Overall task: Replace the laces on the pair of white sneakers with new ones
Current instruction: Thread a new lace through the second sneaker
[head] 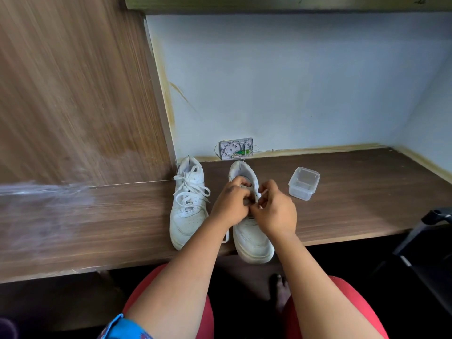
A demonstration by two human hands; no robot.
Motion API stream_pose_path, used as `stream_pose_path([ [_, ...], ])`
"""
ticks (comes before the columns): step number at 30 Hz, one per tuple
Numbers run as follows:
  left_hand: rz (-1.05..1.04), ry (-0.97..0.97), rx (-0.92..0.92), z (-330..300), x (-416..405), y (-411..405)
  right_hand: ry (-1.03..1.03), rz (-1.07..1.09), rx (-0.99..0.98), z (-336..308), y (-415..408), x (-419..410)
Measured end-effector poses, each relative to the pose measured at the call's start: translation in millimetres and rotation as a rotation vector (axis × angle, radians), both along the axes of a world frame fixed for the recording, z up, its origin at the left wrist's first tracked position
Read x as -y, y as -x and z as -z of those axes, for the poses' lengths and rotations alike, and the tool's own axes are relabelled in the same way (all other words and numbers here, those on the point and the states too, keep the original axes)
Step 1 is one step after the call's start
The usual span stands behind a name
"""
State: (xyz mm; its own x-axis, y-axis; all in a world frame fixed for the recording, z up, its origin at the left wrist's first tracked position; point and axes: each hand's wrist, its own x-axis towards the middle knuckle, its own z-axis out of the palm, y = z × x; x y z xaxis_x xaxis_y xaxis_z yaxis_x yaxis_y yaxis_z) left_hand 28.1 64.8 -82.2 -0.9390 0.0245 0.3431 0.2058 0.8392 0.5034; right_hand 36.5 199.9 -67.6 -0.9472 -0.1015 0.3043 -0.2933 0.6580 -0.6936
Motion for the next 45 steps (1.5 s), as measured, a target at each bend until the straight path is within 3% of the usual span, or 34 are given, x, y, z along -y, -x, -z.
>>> stream_pose_path([
  [2, -0.012, -0.049, 0.002, 0.8, -0.6, 0.8, -0.026, 0.036, -0.03, 1.6, -1.8, 5.1],
  [4, -0.016, -0.08, 0.002, 2.1, -1.2, 1.2, 0.113, 0.074, -0.003, 4.6, -1.8, 6.3],
  [9, -0.003, -0.096, 0.013, 3.5, -1.7, 0.4, 0.342, -0.08, 0.034, 5.1, 4.8, 0.2],
  [12, -0.012, -0.143, -0.003, 5.3, -1.4, 1.1, 0.475, 0.052, 0.104, 4.6, 11.7, -10.1],
  [17, -0.061, -0.244, -0.066, 7.6, -4.7, -1.5, 0.451, -0.051, 0.394, 7.6, 18.2, -25.0],
  [22, -0.084, -0.216, -0.074, 8.2, -5.9, -1.3, 0.262, 0.0, 0.266, 8.9, 13.2, -19.6],
  [29, -0.089, -0.233, -0.06, 5.4, -4.8, -3.7, 0.196, 0.115, 0.324, 7.5, 15.5, -17.0],
  [34, -0.08, -0.259, -0.08, 0.2, -3.1, -4.9, 0.295, 0.168, 0.385, 5.6, 21.6, -23.0],
  [36, -0.073, -0.219, -0.073, -1.4, -2.5, -6.1, 0.232, 0.093, 0.367, 4.7, 21.5, -21.6],
  [39, -0.014, -0.013, -0.056, 1.6, -2.2, -5.6, 0.15, 0.012, 0.365, 7.2, 17.4, -16.1],
  [42, 0.018, 0.105, -0.006, 1.0, -3.1, -4.0, 0.188, 0.017, 0.38, 8.4, 17.4, -16.7],
  [45, 0.018, 0.062, 0.025, -1.6, -2.2, -3.6, 0.307, 0.026, 0.469, 6.2, 18.8, -17.2],
])
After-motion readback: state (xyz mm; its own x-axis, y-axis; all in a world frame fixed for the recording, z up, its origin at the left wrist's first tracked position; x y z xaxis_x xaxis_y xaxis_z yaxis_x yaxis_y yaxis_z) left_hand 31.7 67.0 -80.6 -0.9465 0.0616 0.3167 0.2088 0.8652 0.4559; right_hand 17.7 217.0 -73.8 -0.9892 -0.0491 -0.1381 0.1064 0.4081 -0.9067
